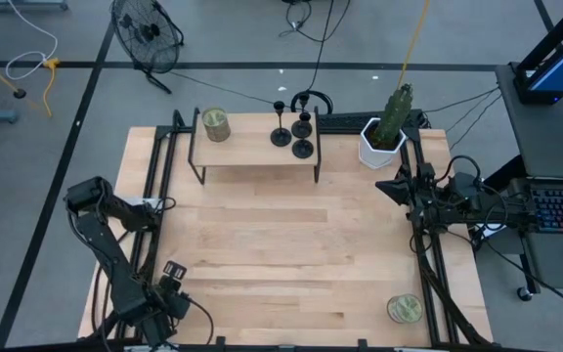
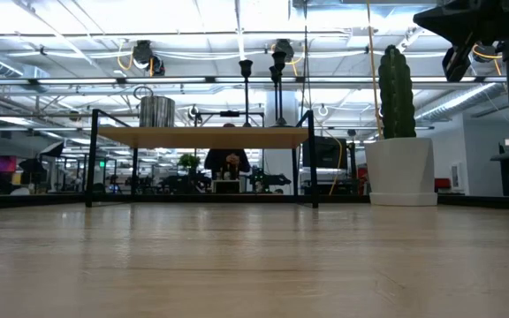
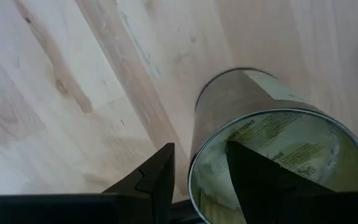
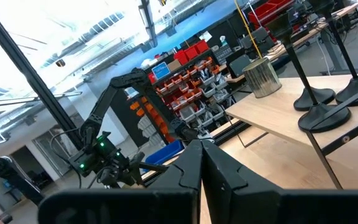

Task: Pick & Place candle stick holders
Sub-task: Align the left silver scented candle can with the other silver scented candle on the shelf

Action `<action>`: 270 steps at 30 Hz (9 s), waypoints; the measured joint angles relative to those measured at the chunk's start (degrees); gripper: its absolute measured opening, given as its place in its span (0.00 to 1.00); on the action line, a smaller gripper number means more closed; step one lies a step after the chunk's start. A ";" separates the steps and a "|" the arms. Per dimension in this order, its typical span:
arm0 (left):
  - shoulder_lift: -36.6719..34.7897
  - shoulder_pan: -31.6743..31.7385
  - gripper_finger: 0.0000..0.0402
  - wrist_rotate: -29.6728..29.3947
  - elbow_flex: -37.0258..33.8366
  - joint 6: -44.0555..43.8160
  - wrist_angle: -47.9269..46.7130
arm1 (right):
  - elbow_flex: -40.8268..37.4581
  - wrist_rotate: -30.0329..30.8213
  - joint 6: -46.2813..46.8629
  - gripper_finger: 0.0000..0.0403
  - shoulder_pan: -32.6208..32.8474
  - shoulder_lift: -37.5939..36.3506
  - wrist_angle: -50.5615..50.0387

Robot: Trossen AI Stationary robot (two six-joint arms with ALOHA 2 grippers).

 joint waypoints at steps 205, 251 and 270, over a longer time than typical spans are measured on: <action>14.82 99.19 0.00 -12.42 57.16 22.25 -14.56 | 0.00 0.02 0.44 0.00 -0.02 -0.01 0.00; 17.80 100.80 0.00 -10.68 57.11 23.00 -19.32 | 0.00 -0.15 0.46 0.00 0.00 -0.01 0.00; 17.77 101.71 0.00 -10.91 57.16 22.65 -20.44 | -0.01 -0.11 0.63 0.00 0.00 -0.01 0.00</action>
